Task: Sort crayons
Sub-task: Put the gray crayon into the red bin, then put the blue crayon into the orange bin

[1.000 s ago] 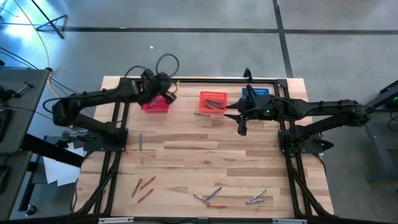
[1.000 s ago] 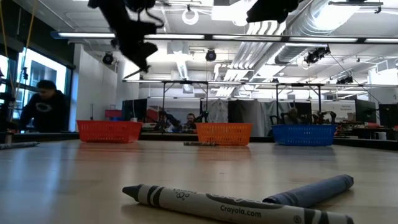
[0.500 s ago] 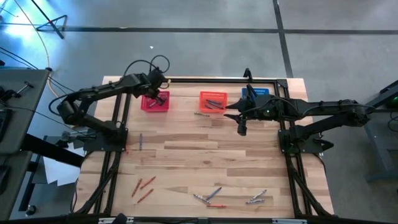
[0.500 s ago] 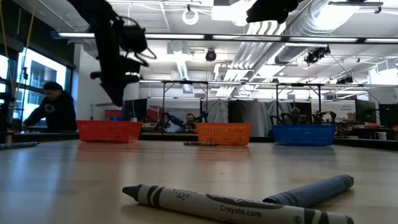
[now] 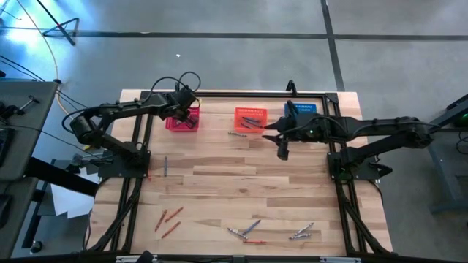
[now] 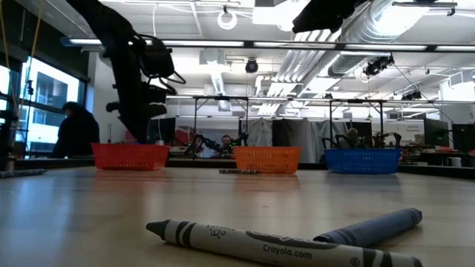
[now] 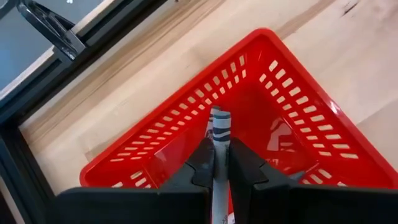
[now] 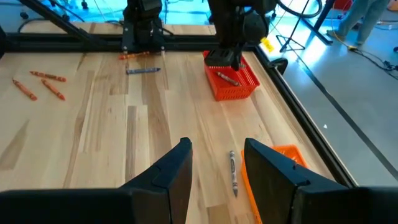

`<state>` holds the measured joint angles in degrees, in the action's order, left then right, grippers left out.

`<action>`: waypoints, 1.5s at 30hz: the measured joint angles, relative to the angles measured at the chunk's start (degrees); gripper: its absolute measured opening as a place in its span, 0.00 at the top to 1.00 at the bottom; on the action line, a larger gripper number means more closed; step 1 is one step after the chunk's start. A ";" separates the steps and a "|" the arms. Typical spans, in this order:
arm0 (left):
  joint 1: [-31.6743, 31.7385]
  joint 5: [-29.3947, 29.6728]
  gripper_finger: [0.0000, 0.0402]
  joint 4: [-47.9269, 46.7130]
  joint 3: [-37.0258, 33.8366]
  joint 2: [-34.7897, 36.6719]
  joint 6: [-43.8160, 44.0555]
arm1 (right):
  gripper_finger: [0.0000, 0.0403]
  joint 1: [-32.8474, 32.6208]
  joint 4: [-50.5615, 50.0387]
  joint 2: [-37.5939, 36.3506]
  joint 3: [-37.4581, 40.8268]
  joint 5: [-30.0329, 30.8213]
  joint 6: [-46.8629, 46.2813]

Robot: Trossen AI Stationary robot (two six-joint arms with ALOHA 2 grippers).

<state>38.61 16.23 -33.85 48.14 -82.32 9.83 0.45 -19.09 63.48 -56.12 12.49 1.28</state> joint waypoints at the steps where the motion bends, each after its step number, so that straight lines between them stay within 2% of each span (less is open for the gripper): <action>1: 0.00 0.07 0.98 0.16 0.00 0.00 -0.02 | 0.65 0.00 -0.18 0.25 0.00 -0.01 0.01; 15: -0.07 -0.48 0.76 0.96 0.00 0.00 2.53 | 0.65 -0.02 -0.85 2.18 0.02 -0.48 0.11; 19: -0.71 -7.47 0.75 -0.06 1.45 0.88 2.51 | 0.65 -0.02 -1.44 2.16 0.02 -0.59 0.04; 23: -3.94 -14.85 0.76 -1.23 4.46 3.62 2.90 | 0.65 -0.04 -2.00 2.16 0.02 -0.65 -0.61; 28: -11.60 -16.72 0.76 -6.16 5.56 7.18 10.68 | 0.65 -0.11 -4.84 2.14 0.01 -0.66 -1.49; 32: -21.02 -16.02 0.76 -12.33 5.44 7.65 20.42 | 0.65 -0.11 -7.10 2.15 0.02 -0.66 -1.49; 34: -27.00 -12.43 0.76 -13.48 5.42 7.63 25.42 | 0.65 -0.11 -7.86 2.14 0.02 -0.66 -1.49; 39: -40.44 1.20 0.76 -16.39 5.42 7.63 39.83 | 0.65 -0.11 -6.75 2.10 1.11 -0.66 -1.42; 42: -45.37 3.04 0.76 -23.43 5.34 7.63 50.14 | 0.65 -0.11 -6.15 2.10 2.75 -0.68 -1.39; 45: -48.68 1.93 0.77 -28.92 4.09 7.61 59.75 | 0.65 -0.11 -5.73 2.12 5.23 -0.87 -1.46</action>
<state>-10.07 18.16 -62.77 52.23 -74.72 69.58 0.34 -24.82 65.60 -50.89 11.62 -0.19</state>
